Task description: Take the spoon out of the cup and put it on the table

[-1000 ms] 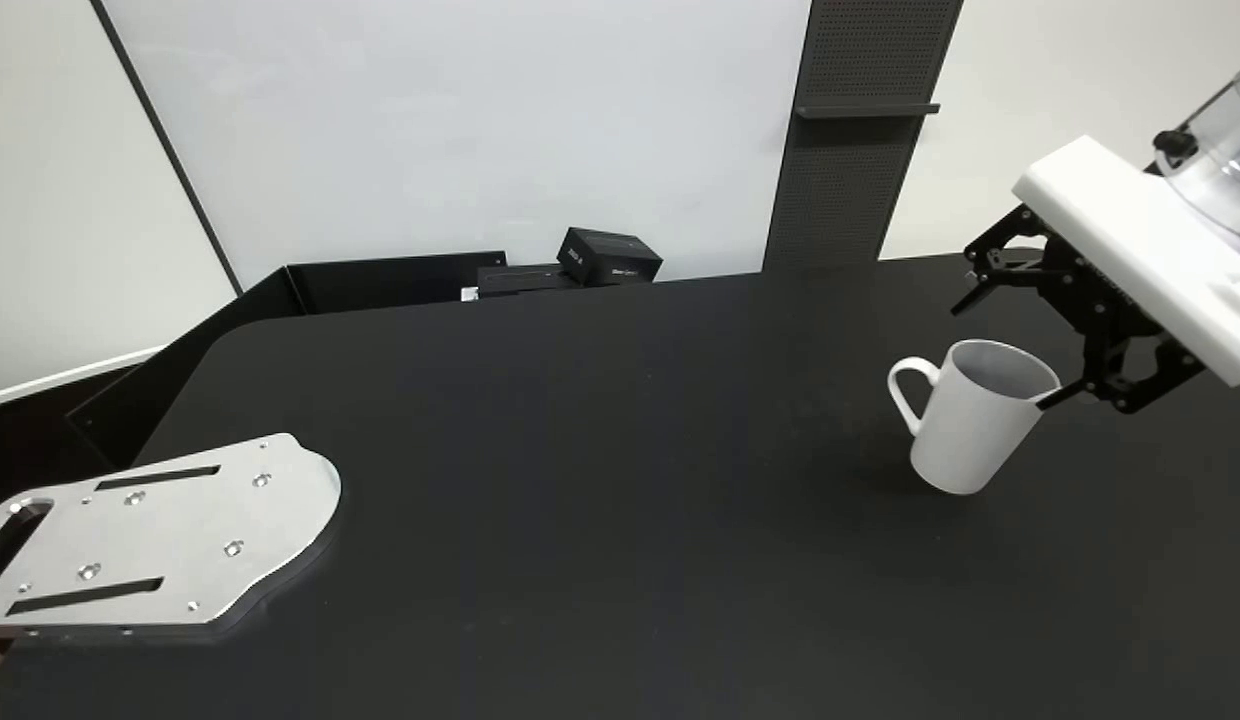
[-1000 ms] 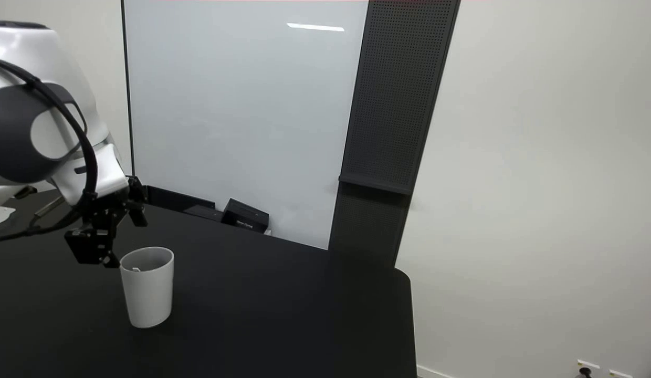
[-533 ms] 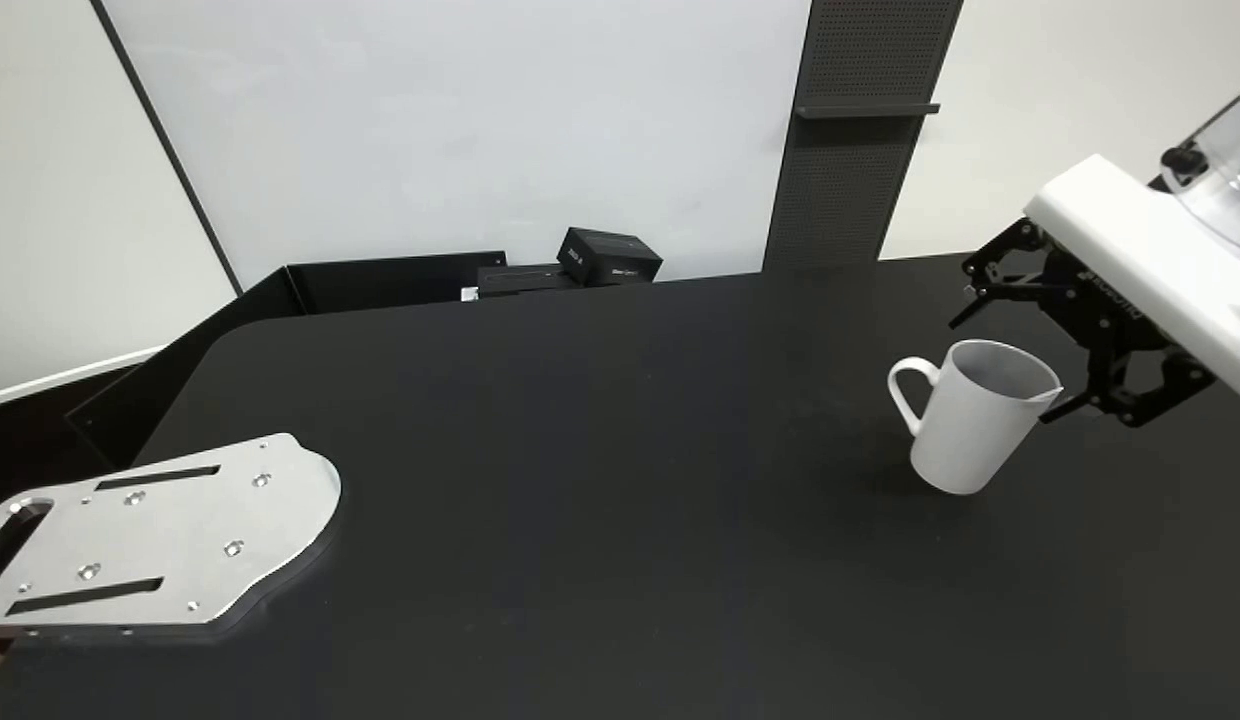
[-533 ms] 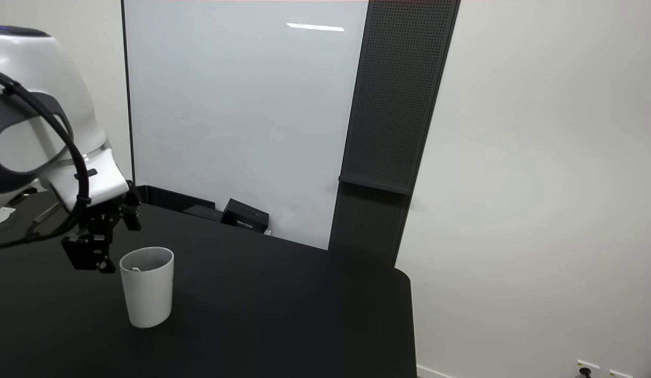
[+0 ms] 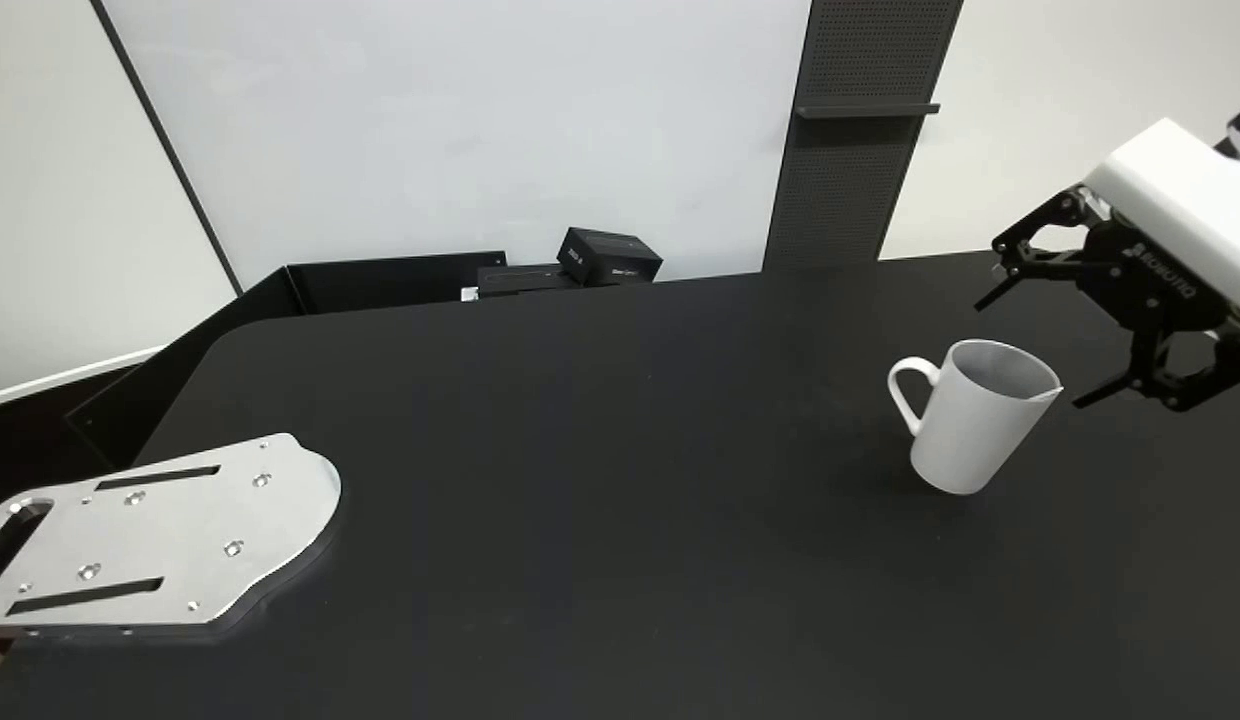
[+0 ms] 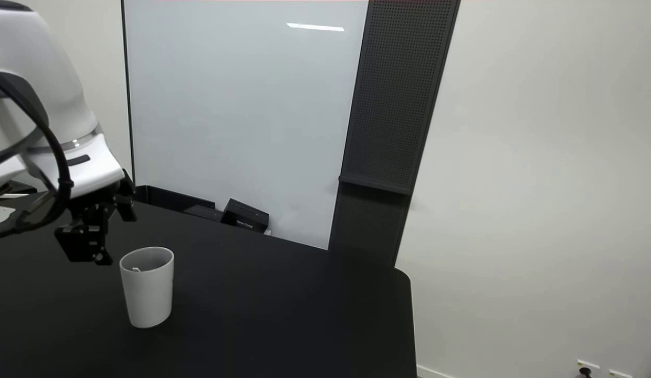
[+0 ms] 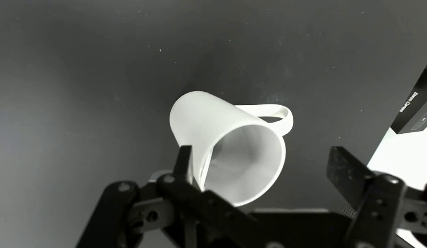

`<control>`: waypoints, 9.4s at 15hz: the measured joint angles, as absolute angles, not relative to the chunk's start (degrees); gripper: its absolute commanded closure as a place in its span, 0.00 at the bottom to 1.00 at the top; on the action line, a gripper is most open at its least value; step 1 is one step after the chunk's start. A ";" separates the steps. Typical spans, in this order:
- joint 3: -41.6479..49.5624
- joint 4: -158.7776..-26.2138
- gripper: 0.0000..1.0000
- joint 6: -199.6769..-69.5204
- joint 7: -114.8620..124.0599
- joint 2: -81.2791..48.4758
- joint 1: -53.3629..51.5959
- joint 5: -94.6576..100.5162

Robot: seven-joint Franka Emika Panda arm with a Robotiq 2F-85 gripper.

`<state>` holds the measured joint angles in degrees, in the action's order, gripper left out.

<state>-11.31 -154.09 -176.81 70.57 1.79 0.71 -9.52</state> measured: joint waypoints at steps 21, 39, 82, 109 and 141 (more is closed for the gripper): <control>-9.93 -155.81 0.00 -175.33 66.33 4.64 -0.53 -12.68; -8.43 -155.04 0.00 -177.15 66.20 2.10 1.44 -12.28; -6.09 -152.11 0.32 -181.71 63.93 -4.04 -2.09 -19.19; -2.03 -150.25 0.99 -181.60 63.99 -4.02 -2.26 -16.46; -10.42 -146.98 0.99 -197.38 54.69 -9.41 -10.91 -20.86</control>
<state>-10.42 -146.98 -197.38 54.69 -9.41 -10.91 -20.86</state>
